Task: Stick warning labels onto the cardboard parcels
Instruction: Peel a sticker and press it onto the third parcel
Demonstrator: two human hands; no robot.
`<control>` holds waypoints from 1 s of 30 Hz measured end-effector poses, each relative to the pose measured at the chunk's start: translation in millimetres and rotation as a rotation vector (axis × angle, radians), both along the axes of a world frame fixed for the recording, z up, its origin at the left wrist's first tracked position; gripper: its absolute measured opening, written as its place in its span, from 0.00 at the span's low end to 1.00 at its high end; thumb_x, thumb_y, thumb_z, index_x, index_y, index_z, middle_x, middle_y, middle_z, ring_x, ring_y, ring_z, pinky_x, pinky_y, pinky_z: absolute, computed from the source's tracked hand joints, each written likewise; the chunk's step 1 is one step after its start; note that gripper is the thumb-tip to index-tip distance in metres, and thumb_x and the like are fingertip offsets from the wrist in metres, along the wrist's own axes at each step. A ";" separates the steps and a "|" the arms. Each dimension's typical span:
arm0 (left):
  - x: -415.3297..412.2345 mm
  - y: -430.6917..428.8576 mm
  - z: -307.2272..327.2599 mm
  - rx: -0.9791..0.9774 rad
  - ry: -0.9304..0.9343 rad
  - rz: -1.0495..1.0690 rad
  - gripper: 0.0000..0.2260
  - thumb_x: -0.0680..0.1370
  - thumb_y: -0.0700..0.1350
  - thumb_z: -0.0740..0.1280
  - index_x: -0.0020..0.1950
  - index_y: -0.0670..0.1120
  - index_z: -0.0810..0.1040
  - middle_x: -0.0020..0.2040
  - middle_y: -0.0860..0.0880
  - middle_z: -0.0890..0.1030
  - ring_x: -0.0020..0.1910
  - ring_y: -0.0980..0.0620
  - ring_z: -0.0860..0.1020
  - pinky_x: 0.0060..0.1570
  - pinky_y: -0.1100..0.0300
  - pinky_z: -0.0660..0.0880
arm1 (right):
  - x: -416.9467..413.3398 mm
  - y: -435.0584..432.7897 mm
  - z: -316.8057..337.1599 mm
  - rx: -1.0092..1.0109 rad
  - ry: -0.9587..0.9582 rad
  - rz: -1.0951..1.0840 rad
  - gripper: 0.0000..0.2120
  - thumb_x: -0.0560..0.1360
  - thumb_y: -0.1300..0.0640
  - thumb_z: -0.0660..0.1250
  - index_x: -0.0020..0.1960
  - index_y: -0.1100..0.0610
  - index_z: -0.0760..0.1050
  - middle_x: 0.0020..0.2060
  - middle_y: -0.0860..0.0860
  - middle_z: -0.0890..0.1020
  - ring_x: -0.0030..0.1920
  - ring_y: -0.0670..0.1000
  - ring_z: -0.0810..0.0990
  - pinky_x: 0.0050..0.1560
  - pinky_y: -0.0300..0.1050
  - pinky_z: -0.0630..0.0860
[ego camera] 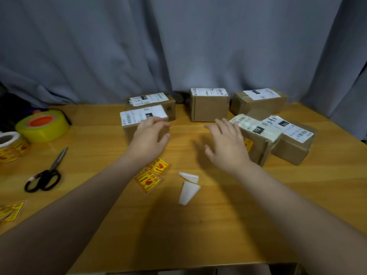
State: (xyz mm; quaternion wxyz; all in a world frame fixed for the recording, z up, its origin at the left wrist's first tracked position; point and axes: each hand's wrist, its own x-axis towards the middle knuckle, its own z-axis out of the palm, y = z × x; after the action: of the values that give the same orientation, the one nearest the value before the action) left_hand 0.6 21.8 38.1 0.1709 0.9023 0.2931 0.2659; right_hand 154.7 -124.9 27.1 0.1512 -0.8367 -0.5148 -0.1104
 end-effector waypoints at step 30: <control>-20.0 -1.7 -21.4 -0.443 -0.249 -0.131 0.11 0.75 0.56 0.65 0.51 0.51 0.75 0.45 0.54 0.76 0.44 0.61 0.74 0.42 0.69 0.71 | -36.0 45.3 -10.5 0.356 1.245 0.314 0.04 0.76 0.62 0.65 0.45 0.55 0.78 0.36 0.50 0.81 0.37 0.43 0.79 0.42 0.35 0.76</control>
State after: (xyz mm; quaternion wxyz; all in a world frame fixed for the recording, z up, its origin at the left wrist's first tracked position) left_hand -19.3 20.1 16.6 0.4158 0.8203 0.2619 0.2928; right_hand 118.7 -79.6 16.6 0.5705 -0.6214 -0.4210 0.3334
